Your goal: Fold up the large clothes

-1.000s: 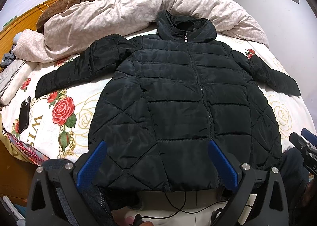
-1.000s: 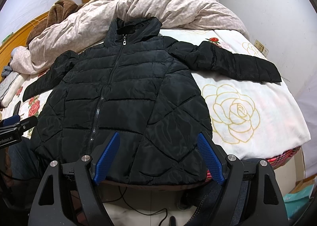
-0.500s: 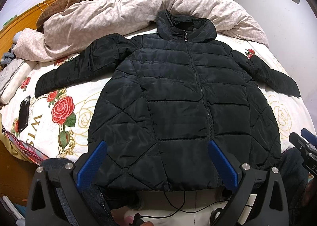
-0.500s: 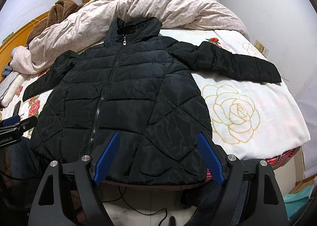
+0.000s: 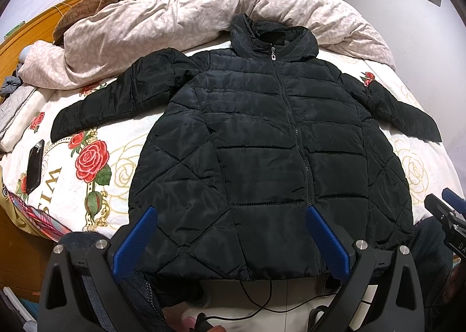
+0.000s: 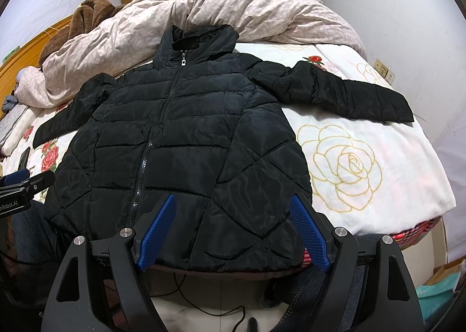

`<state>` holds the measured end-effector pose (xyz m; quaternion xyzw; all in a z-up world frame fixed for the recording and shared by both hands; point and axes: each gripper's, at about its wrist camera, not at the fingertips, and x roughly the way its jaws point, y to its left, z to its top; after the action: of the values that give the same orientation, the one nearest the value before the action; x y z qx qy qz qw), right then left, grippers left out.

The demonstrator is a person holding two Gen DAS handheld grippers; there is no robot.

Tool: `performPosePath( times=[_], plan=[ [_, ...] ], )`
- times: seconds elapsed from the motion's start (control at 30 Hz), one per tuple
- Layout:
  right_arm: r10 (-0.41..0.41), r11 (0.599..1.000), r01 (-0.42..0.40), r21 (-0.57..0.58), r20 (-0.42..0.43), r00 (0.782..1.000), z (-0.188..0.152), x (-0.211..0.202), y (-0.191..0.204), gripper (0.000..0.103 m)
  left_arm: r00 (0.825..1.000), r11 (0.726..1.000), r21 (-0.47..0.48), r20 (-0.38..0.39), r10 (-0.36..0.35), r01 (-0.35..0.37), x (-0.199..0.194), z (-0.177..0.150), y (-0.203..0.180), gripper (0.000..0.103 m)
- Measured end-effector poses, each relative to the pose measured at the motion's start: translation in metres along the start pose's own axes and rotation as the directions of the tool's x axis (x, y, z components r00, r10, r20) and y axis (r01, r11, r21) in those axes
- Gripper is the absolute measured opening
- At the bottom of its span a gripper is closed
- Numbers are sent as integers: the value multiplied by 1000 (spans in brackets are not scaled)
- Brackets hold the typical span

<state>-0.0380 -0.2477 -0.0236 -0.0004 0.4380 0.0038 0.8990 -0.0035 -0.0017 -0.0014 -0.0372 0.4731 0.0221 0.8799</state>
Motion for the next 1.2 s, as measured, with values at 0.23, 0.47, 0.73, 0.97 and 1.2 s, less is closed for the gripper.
performPosePath(
  times=[0.23,0.47,0.73,0.97,1.2],
  plan=[
    [0,1000,0,-1,-1,1000,1,0,0,80,1000,1000,0,0,0,0,0,0,0,103],
    [-1,1000,1,-2,0,1000,1,1,1,80,1000,1000,-2,-2,-1,1,0,-1,0,103],
    [4,1000,-4,-7,-9,1000,-2,9,4,80,1000,1000,-14,-17,-10,10,7,-3,2,103],
    [29,1000,-29,-2,-4,1000,10,16,5,80,1000,1000,-23,-25,-10,10,21,11,18,103],
    [51,998,-51,-33,14,999,38,36,16,80,1000,997,-73,-14,11,-12,46,34,53,103]
  ],
)
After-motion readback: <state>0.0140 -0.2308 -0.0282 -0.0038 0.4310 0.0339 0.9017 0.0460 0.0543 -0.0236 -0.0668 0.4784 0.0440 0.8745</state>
